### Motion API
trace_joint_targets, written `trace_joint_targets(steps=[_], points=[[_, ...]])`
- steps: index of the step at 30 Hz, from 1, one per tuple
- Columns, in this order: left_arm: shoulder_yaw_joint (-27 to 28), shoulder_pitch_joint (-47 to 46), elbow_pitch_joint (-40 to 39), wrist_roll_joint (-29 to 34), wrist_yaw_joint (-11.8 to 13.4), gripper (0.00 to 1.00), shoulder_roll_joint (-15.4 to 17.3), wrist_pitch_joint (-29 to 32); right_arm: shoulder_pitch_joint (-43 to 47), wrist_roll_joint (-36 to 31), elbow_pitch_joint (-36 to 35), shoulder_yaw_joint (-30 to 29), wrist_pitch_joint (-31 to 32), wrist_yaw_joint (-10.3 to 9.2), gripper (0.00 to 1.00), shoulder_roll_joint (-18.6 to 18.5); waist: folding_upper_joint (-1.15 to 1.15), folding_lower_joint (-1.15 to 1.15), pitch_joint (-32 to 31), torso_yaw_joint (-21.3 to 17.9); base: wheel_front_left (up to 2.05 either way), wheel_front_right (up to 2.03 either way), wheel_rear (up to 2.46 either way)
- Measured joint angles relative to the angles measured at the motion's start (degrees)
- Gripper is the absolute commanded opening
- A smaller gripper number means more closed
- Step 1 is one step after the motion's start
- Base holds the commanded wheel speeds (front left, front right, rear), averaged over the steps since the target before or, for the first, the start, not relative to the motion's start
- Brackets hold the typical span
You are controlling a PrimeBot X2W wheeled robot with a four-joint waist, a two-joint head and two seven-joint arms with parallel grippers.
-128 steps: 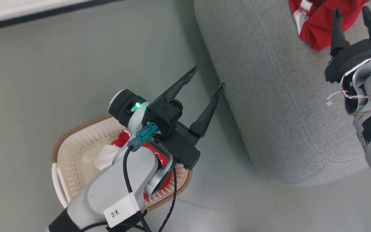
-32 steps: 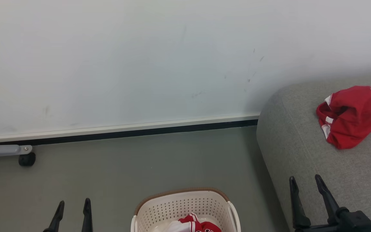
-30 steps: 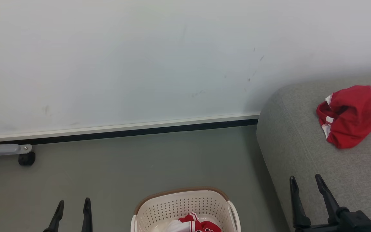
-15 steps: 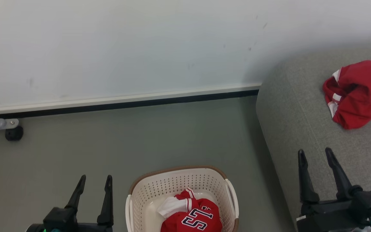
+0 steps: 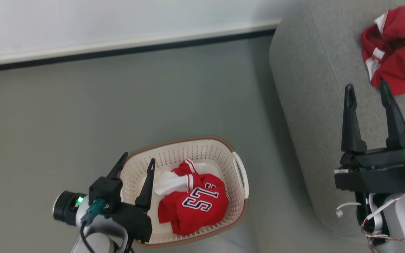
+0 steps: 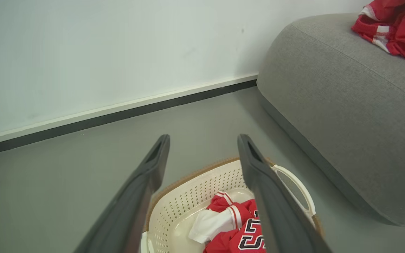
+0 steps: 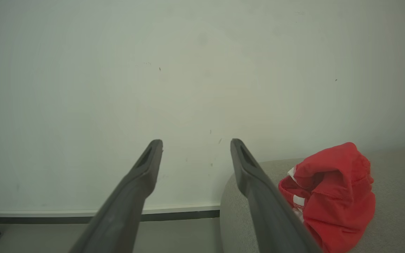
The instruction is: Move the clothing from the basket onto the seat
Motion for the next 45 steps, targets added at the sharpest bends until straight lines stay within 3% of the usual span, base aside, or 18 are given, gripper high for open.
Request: trace_joint_targets(steps=[28,45], points=[[-6.87,-16.19,15.97,7.14,-4.21,1.0,0.96,8.01,-17.78,0.66,0.68,0.51,-1.23,2.33,1.0,2.3,0.01,-0.01,24.48,-8.04,0.0,0.0,0.0],[-8.75,-22.37,22.97,9.34,-6.36,1.0,2.45,8.05,-21.5,1.16,4.8,1.75,-2.69,3.58,1.0,4.48,0.0,-0.02,32.27,-12.63,0.0,0.0,0.0]])
